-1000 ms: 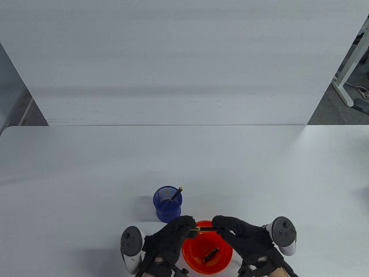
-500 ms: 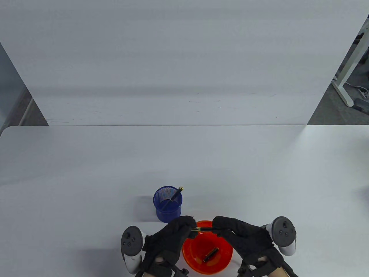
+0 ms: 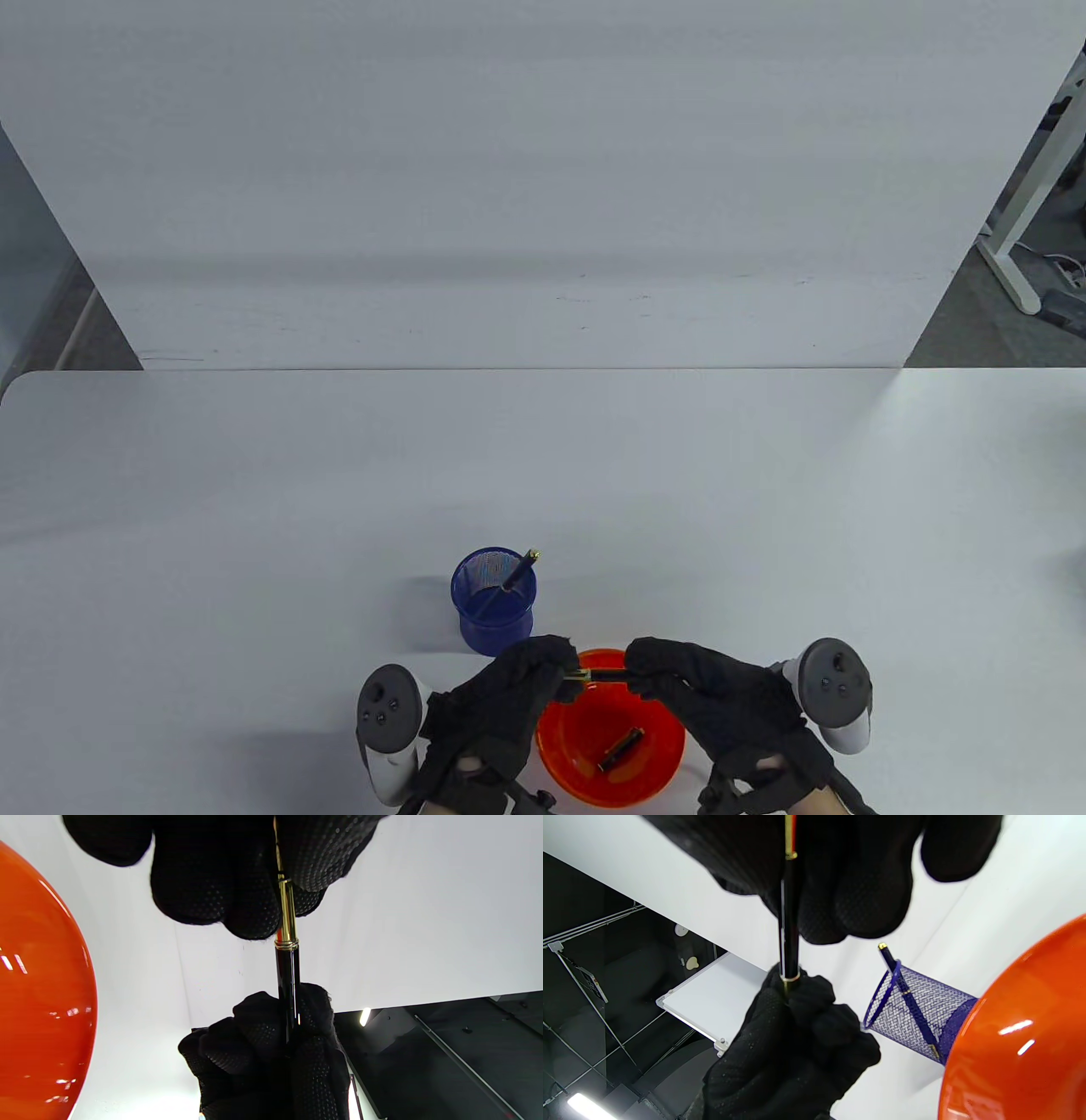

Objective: Assemble fountain pens from components

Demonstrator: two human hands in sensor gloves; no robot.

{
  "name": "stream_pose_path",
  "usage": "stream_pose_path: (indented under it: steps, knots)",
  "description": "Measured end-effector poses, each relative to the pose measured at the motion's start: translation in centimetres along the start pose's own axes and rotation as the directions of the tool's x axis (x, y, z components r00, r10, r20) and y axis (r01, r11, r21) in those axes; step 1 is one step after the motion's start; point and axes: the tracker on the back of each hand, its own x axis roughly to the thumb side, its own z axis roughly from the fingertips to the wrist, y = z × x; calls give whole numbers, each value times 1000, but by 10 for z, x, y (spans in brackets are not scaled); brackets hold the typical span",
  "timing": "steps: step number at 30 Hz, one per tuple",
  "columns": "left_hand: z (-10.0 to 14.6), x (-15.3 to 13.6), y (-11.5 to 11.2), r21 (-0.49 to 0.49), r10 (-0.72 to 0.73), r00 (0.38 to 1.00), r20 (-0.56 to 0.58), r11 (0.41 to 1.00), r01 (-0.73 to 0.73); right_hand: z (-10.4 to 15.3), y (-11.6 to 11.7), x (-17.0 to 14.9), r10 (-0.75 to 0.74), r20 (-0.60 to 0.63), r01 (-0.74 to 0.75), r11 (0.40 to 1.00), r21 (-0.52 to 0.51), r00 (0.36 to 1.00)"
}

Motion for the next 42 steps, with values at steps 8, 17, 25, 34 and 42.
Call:
stream_pose_path:
  steps: [8, 17, 25, 34, 42]
  knots:
    - [0, 0, 1, 9, -6, 1000, 3, 1000, 6, 1, 0, 3, 14, 8, -14, 1000, 20, 1000]
    - [1, 0, 0, 3, 3, 1000, 0, 1000, -3, 1, 0, 0, 1, -3, -1, 1000, -5, 1000]
    - [0, 0, 1, 3, -8, 1000, 3, 1000, 8, 1, 1, 4, 10, 16, -10, 1000, 18, 1000]
    - [1, 1, -1, -3, 0, 1000, 7, 1000, 0, 0, 2, 3, -1, 19, 1, 1000, -6, 1000]
    - [1, 1, 0, -3, 3, 1000, 0, 1000, -3, 1, 1, 3, 9, 19, -9, 1000, -1, 1000]
